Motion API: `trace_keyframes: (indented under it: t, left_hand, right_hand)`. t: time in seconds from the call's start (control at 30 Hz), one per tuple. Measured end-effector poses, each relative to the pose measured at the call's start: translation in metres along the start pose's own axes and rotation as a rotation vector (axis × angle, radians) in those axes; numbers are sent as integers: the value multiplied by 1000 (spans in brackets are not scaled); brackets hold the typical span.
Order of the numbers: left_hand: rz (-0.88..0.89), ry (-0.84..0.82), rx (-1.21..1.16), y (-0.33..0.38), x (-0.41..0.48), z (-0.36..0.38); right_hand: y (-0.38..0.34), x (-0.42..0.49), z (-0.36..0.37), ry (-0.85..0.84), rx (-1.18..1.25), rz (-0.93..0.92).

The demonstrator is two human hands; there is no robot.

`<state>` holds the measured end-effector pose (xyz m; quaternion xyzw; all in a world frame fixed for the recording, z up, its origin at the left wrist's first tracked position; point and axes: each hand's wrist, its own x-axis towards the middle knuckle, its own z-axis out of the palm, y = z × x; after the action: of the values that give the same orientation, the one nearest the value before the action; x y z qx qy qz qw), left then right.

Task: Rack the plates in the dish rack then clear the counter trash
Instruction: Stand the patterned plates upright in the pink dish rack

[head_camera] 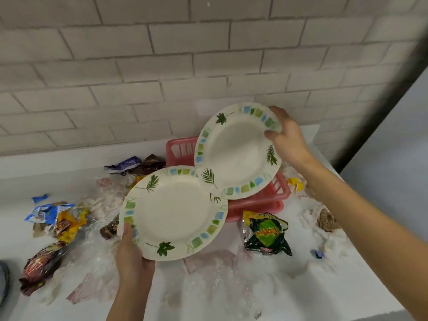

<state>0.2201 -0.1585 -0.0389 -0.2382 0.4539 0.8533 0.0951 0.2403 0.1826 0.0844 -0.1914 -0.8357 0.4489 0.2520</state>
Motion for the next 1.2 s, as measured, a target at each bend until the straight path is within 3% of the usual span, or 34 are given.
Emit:
trace_keyframes:
  t: [0.3, 0.7, 1.2]
  left_hand:
    - [10, -23, 60, -14, 3, 16]
    - [-52, -29, 38, -30, 8, 22]
    - [-81, -29, 65, -35, 13, 15]
  right_hand:
    - [0, 36, -48, 146, -412, -101]
    - [16, 51, -13, -72, -759, 27]
    - [38, 46, 18, -152, -817, 68]
